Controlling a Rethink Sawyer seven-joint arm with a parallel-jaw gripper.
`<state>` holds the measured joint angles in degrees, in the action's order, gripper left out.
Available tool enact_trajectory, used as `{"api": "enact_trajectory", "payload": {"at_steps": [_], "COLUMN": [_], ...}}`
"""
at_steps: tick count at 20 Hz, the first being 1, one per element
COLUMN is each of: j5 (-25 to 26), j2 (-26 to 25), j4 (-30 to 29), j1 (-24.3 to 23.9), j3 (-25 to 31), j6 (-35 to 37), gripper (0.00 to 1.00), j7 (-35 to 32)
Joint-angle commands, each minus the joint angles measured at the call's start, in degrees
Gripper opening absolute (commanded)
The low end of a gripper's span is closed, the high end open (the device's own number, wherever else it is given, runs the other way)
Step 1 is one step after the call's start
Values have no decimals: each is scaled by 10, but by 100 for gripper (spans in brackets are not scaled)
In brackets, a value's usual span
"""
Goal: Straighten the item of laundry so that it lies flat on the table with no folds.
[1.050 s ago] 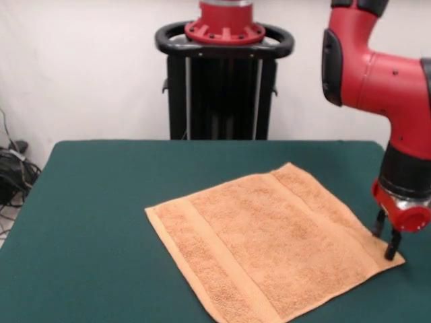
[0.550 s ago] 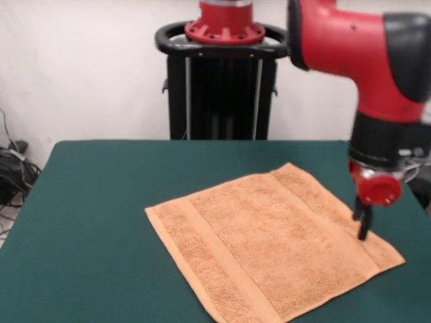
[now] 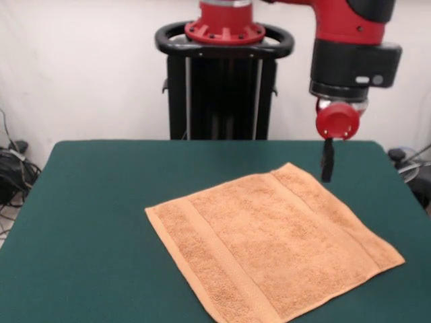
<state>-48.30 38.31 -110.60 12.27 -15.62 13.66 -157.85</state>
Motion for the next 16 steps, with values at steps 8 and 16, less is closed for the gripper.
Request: {"api": "enact_trajectory", "payload": {"at_steps": [8,16], "j5": [130,210], "j2": [-38,-87], "j4": [-101,-84], "j1": [-98,-120], "j3": [182,210], "j6": [-129,-185], "gripper": [100,100], "j7": [-17,-55]}}
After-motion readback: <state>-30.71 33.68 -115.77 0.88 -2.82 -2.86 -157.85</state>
